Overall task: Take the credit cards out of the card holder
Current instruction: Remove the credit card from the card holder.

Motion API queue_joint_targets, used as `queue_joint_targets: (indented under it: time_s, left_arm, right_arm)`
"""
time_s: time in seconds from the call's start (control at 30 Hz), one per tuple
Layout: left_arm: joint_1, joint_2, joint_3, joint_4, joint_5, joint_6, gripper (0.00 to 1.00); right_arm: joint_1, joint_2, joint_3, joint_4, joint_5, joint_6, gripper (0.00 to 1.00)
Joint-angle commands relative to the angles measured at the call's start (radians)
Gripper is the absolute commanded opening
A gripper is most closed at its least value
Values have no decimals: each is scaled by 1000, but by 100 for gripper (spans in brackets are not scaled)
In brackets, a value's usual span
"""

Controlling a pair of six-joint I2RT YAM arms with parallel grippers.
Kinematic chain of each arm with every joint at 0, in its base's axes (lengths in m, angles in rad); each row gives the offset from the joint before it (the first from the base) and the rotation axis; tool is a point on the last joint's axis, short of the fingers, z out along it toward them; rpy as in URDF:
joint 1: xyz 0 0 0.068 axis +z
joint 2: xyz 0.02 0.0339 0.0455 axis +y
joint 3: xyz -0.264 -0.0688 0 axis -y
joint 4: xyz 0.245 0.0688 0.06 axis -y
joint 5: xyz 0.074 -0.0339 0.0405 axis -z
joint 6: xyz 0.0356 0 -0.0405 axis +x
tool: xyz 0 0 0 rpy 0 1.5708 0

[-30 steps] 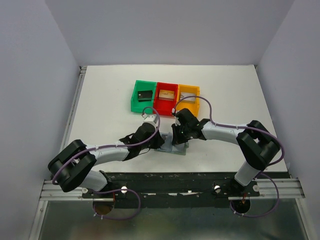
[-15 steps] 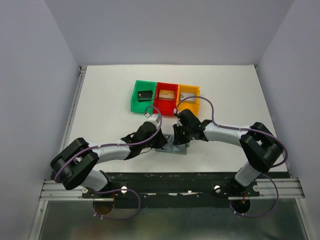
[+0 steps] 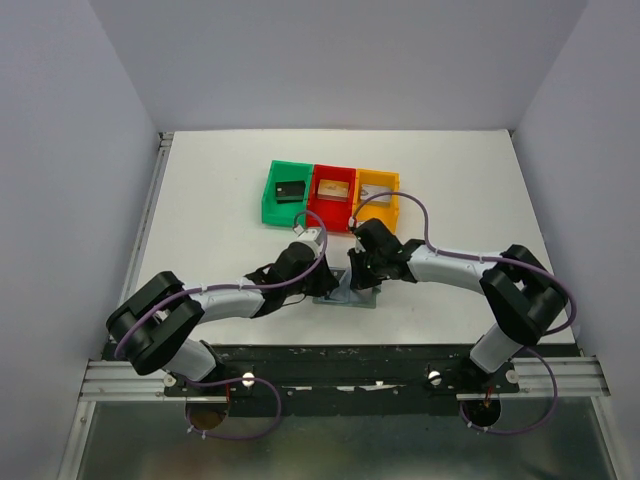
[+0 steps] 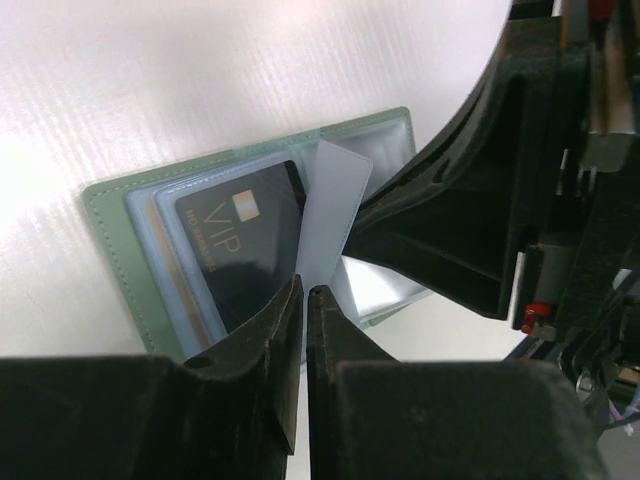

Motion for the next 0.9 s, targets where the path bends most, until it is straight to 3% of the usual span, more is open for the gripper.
queue_joint_targets:
  time_s: [0.0,0.23,0.87]
  left_arm:
    - [-2,-2,-4,89,82,15,21]
    - [-2,53,32,118,166,16,21]
    - [-22,208,203,109,268,27,22]
  right_arm:
    - [-8,10,-34,-22,49,-1,19]
    - [-8,-72,-35,-68,92,5,41]
    - [-8,-337,-54,-185,224,5,47]
